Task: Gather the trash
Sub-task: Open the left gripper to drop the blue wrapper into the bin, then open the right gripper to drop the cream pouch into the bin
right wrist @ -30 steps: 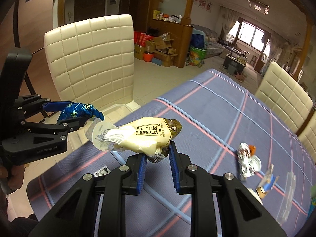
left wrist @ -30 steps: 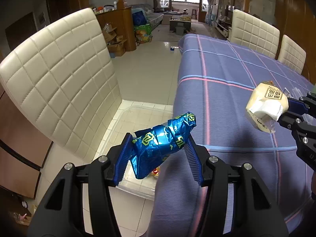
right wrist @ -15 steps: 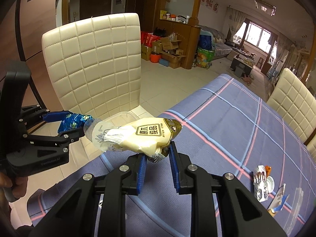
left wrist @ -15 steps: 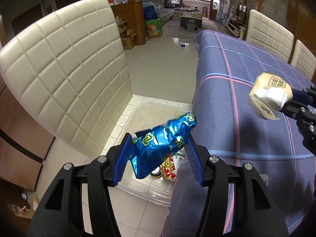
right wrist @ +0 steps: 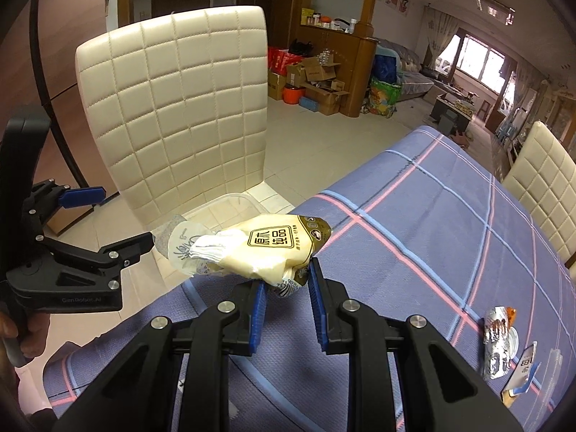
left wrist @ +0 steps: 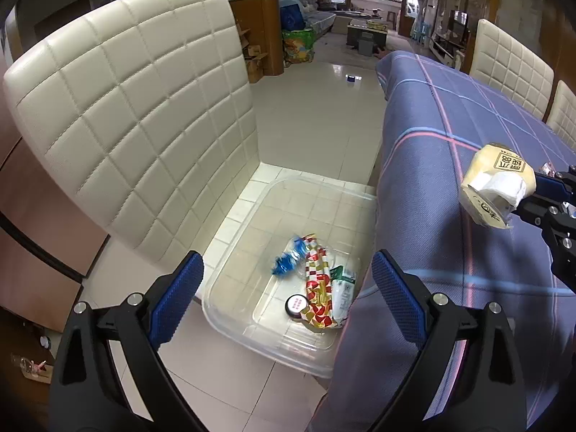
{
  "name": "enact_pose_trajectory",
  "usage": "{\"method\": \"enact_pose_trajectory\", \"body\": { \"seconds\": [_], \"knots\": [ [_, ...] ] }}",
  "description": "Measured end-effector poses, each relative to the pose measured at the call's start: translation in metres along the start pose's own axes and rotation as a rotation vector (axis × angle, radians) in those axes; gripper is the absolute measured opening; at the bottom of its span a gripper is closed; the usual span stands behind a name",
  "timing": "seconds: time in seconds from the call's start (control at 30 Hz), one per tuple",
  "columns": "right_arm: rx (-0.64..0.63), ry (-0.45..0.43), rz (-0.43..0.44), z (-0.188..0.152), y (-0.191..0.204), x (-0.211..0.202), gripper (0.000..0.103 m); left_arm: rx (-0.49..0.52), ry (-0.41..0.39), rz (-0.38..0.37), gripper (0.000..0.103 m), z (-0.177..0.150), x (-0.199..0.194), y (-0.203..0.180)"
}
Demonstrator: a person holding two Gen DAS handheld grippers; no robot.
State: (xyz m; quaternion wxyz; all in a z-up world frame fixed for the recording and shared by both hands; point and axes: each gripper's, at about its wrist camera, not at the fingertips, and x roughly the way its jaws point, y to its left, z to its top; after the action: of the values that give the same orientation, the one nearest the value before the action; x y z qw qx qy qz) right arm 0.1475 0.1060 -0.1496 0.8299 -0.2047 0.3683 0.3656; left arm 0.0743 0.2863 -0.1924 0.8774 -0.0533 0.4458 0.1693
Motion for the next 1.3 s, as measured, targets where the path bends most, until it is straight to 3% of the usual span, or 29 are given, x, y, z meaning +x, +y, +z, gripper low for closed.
{"method": "enact_pose_trajectory", "body": {
  "seconds": [0.7, 0.73, 0.77, 0.83, 1.3],
  "knots": [
    [-0.129, -0.023, 0.072, 0.024, 0.053, 0.008, 0.025, -0.081, 0.006, 0.068, 0.098, -0.020, -0.022, 0.042],
    [-0.135, -0.016, 0.073, 0.025, 0.054, 0.009, 0.033, -0.083, 0.005, 0.071, 0.098, -0.020, -0.023, 0.044],
    [-0.139, -0.020, 0.061, 0.026, 0.056, 0.011, 0.051, -0.083, 0.005, 0.074, 0.098, -0.021, -0.023, 0.044],
    [-0.139, -0.048, 0.048, 0.026, 0.057, 0.009, 0.068, -0.084, 0.005, 0.077, 0.098, -0.021, -0.024, 0.046],
    [-0.079, -0.030, -0.009, 0.006, 0.026, -0.004, 0.068, -0.043, -0.001, 0.043, 0.098, -0.016, -0.028, 0.022]
  ]
}}
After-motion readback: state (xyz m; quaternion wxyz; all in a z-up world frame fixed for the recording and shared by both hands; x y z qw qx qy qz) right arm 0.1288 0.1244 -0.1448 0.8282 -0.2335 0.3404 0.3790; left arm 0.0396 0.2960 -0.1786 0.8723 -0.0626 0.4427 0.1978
